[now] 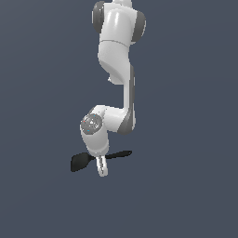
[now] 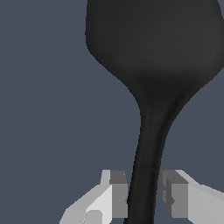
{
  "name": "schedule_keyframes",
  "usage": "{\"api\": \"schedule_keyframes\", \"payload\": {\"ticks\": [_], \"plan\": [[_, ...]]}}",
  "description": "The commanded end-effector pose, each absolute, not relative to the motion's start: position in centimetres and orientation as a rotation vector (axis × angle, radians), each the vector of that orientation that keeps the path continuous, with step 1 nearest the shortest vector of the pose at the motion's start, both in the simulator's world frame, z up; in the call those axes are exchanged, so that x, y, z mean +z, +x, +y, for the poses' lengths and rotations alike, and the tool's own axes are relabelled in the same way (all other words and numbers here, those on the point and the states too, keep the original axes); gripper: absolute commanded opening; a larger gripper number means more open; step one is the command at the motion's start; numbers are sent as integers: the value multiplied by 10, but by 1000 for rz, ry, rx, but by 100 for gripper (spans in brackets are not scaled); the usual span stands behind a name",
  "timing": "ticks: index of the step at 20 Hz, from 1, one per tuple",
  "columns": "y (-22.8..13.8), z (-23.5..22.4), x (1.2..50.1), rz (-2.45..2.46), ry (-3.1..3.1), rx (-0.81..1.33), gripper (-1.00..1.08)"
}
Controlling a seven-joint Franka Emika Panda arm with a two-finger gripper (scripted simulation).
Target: Pick up the object and move it to a goal position.
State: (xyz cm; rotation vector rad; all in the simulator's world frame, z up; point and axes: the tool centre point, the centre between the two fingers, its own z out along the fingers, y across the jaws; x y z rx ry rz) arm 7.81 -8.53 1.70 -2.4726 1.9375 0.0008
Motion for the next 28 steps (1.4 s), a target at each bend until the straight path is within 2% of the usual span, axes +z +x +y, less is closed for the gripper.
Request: {"api": "schedule_keyframes", "payload": {"ticks": [1,16,28], "plan": [[78,-86,17,1938,-2472,0,-100],[74,-80,31,1937,-2473,0,-100],[50,-55,109,1937,-2471,3,-100]]}}
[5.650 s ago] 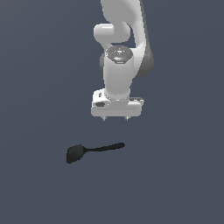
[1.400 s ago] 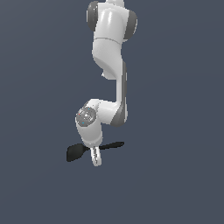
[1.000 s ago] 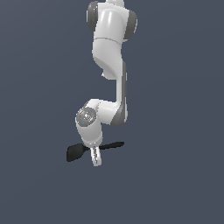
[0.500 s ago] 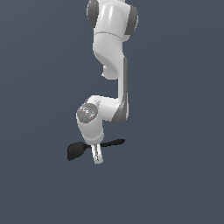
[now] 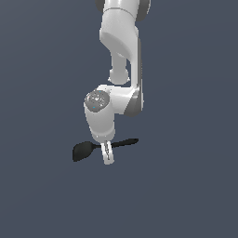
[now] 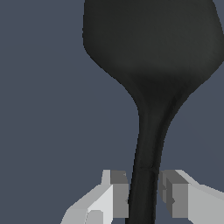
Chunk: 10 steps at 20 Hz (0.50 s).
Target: Pick up the object and move it to a goal position.
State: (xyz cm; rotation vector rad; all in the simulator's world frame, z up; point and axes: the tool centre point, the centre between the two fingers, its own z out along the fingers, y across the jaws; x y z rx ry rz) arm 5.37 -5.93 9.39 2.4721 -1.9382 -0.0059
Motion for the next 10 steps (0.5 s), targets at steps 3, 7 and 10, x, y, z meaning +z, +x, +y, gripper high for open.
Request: {"api": "schedule_keyframes", "payload": {"ticks": [3,7,10], "plan": [[42,-45,139,-1940,2474,-4,-100],[29,-32,180,-1940,2474,-4,-100],[20,-21,213,-1941,2473,-4,-100]]}}
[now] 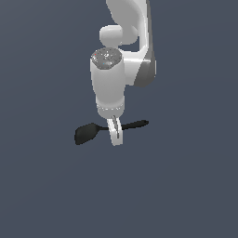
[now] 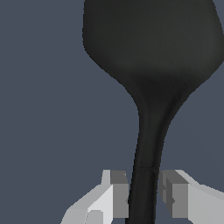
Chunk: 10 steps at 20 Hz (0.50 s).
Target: Pick up the object and move it to a goal position.
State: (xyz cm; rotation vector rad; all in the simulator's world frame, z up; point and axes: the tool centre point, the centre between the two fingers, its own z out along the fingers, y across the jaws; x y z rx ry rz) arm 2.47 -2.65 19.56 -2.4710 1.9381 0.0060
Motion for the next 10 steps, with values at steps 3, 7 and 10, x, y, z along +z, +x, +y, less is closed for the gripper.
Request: {"api": "schedule_keyframes", "payload": {"ticks": [3,7,10], "plan": [[10,-11,248,1938,-2470,3,-100],[-3,4,294,1940,-2470,1,-100],[-12,14,328,1941,-2470,0,-100]]}}
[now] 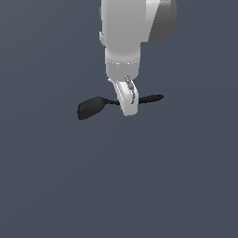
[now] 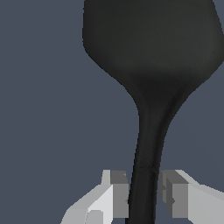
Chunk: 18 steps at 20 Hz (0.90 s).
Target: Pick up the object and move it to a goal position.
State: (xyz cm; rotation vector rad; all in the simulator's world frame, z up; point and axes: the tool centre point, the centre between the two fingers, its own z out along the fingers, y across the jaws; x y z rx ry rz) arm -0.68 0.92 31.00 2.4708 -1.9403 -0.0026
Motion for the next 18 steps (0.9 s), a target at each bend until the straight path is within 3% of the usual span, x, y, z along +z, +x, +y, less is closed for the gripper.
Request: {"api": "schedule_keyframes", "payload": {"ticks": [1,10,18], "plan": [[-15,18,340,-1941,2470,0,-100],[-38,48,432,-1940,2470,2,-100],[-48,65,479,-1939,2472,1,-100]]}}
